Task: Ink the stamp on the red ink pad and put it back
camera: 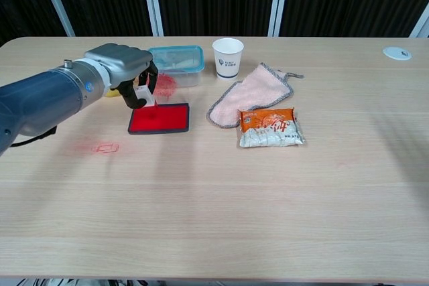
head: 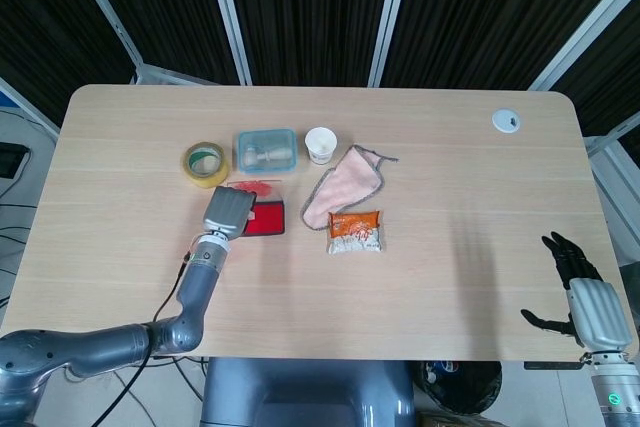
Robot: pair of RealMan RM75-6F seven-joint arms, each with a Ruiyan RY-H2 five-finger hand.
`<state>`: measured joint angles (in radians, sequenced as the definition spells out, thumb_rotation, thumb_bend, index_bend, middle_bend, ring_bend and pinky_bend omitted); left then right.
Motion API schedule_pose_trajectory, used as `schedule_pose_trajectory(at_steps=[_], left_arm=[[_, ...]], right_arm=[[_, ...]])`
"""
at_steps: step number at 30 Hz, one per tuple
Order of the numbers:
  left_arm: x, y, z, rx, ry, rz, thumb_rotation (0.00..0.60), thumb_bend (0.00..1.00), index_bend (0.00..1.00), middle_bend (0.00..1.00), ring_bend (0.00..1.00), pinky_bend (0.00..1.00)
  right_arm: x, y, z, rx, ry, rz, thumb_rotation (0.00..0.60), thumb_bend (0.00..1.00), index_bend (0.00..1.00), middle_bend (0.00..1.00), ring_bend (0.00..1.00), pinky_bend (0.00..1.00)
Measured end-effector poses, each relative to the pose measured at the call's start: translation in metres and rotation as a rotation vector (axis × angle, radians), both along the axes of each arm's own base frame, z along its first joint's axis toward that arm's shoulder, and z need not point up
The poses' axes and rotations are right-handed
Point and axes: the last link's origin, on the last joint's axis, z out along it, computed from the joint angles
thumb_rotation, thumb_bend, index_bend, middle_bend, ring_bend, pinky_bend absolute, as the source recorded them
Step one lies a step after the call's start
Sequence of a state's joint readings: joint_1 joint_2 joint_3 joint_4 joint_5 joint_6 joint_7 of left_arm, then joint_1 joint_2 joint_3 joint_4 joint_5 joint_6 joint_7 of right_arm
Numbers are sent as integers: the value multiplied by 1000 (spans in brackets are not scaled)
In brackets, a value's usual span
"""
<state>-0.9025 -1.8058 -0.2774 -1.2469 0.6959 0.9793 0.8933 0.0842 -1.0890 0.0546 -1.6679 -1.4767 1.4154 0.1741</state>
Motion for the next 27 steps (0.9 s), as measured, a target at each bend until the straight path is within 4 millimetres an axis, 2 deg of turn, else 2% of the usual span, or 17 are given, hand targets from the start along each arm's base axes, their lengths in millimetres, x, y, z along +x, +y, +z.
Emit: schedule_pose_trajectory(at_steps=[27], left_arm=[[-4,9,-22,-50,72,13,600,547,729,755,578,612]], right_arm=[[0,-1,0,11,-14,-12,600,165,0,0,0,185]])
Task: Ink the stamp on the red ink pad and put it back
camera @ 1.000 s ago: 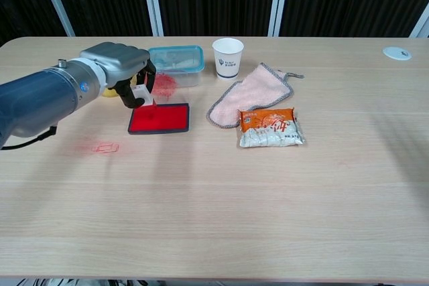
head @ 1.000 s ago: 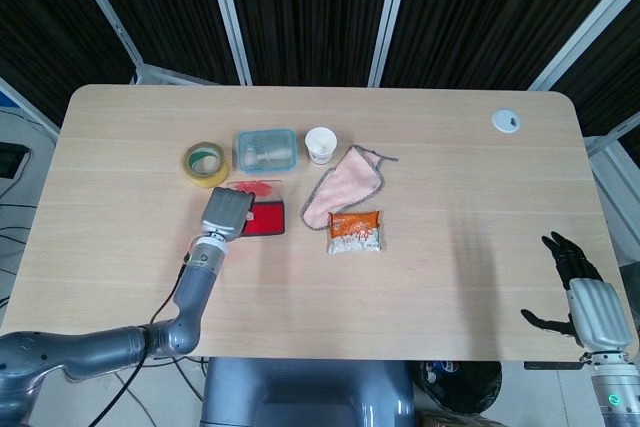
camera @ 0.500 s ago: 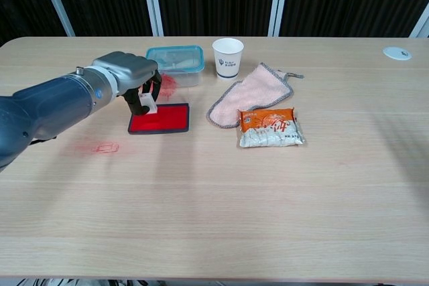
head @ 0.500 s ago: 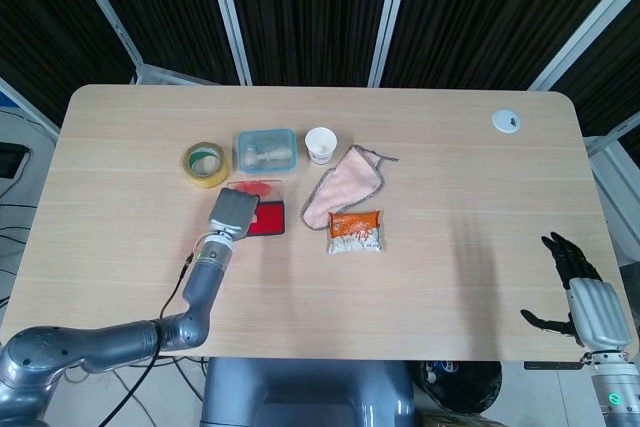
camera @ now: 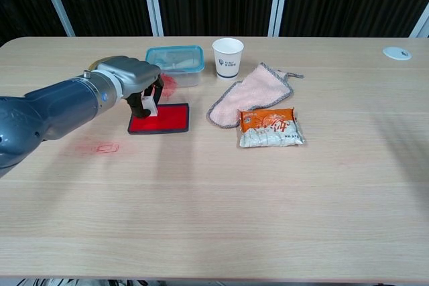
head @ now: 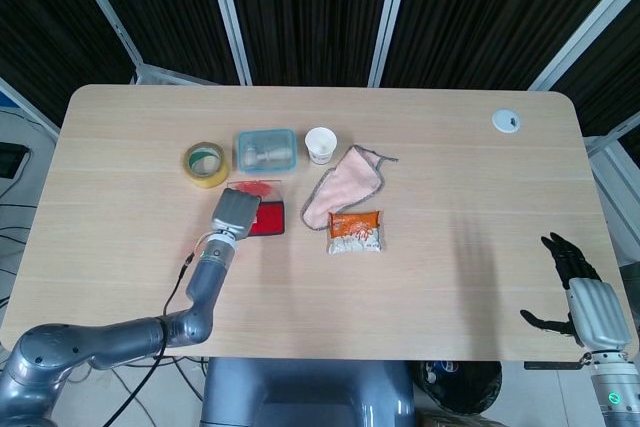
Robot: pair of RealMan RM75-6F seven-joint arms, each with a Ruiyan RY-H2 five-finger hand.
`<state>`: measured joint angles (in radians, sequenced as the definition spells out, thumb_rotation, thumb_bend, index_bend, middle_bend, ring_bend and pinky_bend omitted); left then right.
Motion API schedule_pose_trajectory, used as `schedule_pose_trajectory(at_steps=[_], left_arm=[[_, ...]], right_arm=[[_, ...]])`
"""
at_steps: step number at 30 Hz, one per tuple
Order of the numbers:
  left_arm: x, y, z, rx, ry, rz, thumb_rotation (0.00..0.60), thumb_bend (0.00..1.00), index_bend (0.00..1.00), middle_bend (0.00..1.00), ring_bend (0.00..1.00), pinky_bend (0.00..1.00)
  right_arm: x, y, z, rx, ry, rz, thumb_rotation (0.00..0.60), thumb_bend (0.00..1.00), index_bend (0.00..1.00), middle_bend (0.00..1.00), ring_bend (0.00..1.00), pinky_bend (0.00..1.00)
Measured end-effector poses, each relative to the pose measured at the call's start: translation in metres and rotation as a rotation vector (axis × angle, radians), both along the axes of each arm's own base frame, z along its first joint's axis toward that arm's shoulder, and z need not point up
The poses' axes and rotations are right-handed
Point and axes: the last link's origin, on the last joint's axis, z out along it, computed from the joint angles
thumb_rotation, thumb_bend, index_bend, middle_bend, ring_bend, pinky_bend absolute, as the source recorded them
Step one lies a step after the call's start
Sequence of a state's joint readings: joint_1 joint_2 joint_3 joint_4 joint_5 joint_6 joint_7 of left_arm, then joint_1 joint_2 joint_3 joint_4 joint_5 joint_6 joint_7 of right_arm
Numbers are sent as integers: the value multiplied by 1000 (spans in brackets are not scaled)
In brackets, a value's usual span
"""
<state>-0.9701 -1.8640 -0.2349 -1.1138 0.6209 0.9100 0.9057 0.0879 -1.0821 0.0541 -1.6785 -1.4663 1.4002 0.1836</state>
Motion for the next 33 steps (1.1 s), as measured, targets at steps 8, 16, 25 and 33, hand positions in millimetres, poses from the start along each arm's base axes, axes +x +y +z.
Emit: schedule_pose_trajectory(at_steps=[8,16,25,33], left_arm=[[-2,1,-5,-5,12,-2,600,547,729,757,579,616],[-3,1,-6,-1,14,-10,600,547,730,757,580,616],[4,0,0,11,8,-29,600,547,730,757,580,616],[3,-2,2,13,21,-31,600,547,730,757,580,616]], right_arm=[[0,0,0,0,-1,0,600,165,0,0,0,185],[0,0,0,-1,-2,0,600,166,0,0,0,185],[0,0,0,-2,0,2,600,166,0,0,0,185],[0,0,0,-2,0,2,600,166,0,0,0,185]])
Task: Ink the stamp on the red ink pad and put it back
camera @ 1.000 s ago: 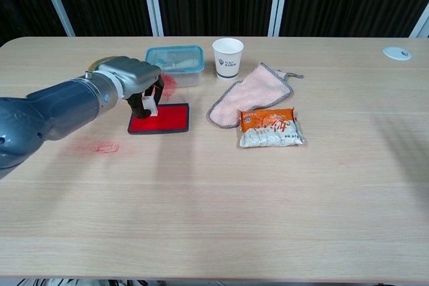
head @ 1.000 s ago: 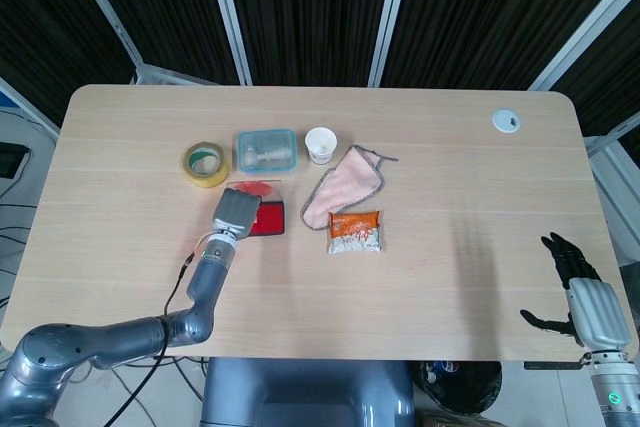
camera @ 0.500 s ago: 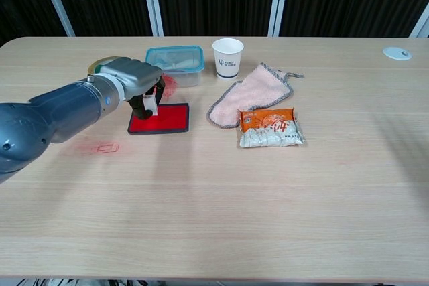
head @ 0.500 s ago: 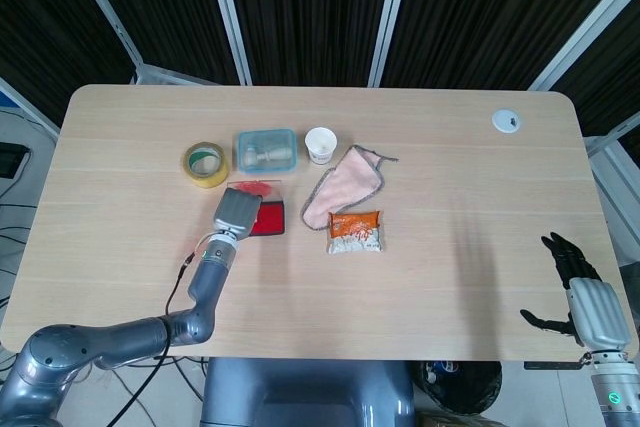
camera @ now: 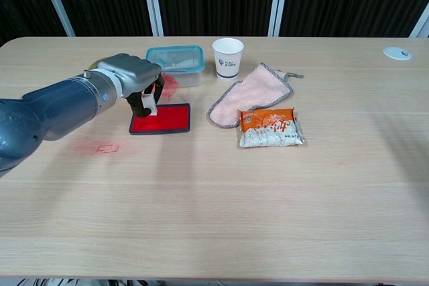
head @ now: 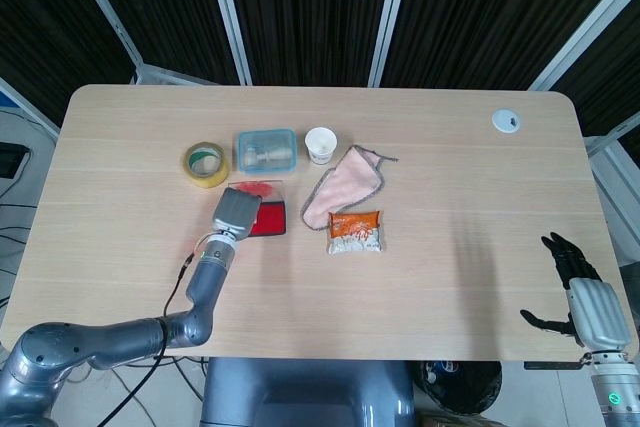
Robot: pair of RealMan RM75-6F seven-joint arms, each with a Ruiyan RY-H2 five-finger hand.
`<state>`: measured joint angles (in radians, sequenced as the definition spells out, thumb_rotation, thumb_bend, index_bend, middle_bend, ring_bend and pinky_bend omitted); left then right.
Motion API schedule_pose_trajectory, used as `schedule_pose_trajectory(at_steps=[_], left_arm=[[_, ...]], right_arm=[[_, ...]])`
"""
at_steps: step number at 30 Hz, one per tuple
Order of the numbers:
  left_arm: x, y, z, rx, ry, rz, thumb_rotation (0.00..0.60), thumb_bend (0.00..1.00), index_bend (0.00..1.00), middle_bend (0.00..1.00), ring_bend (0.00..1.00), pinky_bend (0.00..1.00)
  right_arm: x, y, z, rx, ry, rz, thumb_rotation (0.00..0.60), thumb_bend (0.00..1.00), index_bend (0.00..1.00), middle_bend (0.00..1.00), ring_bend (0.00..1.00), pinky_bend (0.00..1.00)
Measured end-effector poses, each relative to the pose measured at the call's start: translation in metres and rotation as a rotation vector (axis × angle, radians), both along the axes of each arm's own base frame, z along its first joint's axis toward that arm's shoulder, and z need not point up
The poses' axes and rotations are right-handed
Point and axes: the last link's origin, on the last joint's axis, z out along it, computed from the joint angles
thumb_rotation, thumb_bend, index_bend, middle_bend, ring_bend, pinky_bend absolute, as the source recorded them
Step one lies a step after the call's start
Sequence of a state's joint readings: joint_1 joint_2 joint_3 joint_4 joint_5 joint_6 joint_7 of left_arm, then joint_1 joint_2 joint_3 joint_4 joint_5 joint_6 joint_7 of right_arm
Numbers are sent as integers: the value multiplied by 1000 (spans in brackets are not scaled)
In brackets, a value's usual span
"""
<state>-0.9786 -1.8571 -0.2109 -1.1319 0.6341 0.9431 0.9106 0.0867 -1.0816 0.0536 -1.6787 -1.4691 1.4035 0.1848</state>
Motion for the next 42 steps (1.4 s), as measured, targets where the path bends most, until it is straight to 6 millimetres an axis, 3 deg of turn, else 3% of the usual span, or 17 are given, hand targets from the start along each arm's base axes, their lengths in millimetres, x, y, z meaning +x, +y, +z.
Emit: schedule_pose_trajectory(at_steps=[25,34,42], left_arm=[[-9,-3,-9,-15,27,12,600,547,730,759,583,616],[1,-5,0,-2,-14,-14,600,547,730,758,583,616],[9,-18,21,5,-50,-51,600,547,727,756,583,616]], right_arm=[[0,0,0,1,-2,1,600,165,0,0,0,185],[0,1,0,0,0,5,600,165,0,0,0,185],[0,1,0,1,0,7,600,165,0,0,0,185]])
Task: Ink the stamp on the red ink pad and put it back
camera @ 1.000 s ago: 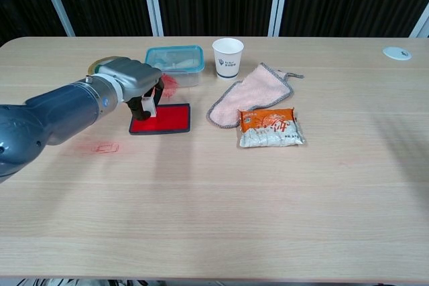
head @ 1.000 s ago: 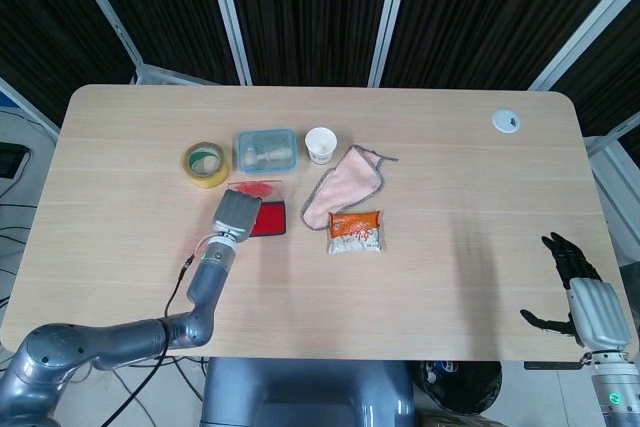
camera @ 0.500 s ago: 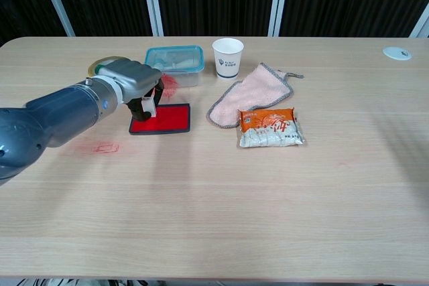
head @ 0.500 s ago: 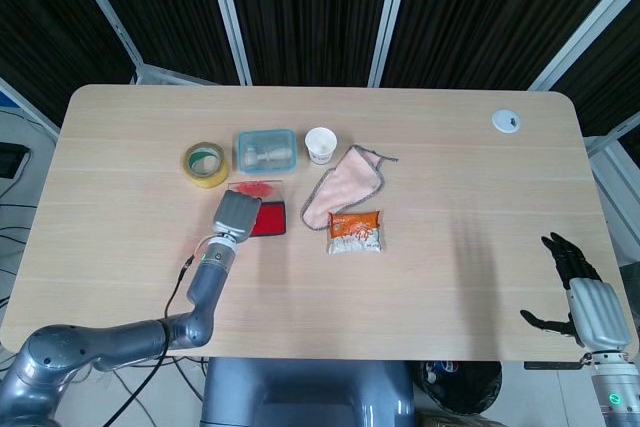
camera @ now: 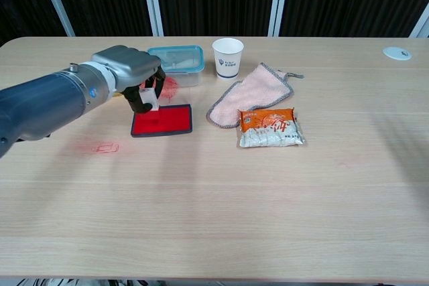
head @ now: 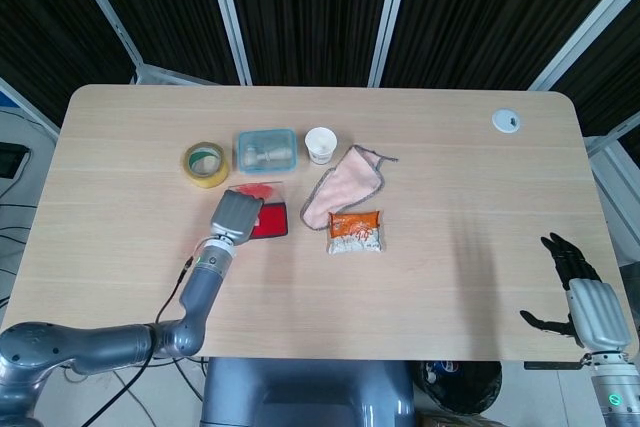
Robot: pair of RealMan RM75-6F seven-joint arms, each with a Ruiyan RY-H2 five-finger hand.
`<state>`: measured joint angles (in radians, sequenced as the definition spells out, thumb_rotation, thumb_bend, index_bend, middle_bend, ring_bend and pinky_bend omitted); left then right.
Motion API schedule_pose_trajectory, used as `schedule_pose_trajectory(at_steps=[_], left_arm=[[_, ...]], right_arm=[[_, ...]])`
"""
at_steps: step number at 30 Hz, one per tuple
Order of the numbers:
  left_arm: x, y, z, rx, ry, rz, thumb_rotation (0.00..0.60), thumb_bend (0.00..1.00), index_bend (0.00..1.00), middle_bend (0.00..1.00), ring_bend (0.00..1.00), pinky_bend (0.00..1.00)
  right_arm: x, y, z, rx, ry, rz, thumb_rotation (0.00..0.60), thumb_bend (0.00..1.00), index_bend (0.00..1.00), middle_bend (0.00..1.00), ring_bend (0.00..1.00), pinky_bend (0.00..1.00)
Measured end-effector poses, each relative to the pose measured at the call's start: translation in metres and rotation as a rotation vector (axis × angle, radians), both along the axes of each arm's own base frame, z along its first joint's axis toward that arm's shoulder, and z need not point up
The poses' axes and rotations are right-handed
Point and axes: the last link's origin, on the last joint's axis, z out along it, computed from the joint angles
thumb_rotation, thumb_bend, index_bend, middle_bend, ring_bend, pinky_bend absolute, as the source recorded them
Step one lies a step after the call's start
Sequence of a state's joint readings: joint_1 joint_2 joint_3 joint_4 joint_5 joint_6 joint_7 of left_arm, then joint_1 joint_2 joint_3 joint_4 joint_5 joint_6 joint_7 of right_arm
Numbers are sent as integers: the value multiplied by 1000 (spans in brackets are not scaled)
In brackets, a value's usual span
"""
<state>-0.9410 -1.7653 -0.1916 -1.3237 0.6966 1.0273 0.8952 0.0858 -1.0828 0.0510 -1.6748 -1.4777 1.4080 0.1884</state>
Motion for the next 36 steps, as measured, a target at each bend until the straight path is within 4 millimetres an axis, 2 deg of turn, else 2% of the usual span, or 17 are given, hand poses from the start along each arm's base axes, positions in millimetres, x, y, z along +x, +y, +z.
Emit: schedule_pose_trajectory(at_steps=[7,13,20,36], left_arm=[[-15,-17,26,24,12,-2,600,547,722,751,578,616],[-47,-35,40,32,47,42,600,545,719,749,577,615],[-71,-47,36,34,56,74,600,544,707,742,573,609],[-76,-48,13,17,72,77,600,510,674,704,535,589]], right_arm=[[1,0,-1,-5,6,4,600,164,0,0,0,185],[1,1,-1,-7,8,8,600,164,0,0,0,185],[2,1,-1,-9,7,12,600,165,0,0,0,185],[2,1,-1,-7,3,12,600,164,0,0,0,185]])
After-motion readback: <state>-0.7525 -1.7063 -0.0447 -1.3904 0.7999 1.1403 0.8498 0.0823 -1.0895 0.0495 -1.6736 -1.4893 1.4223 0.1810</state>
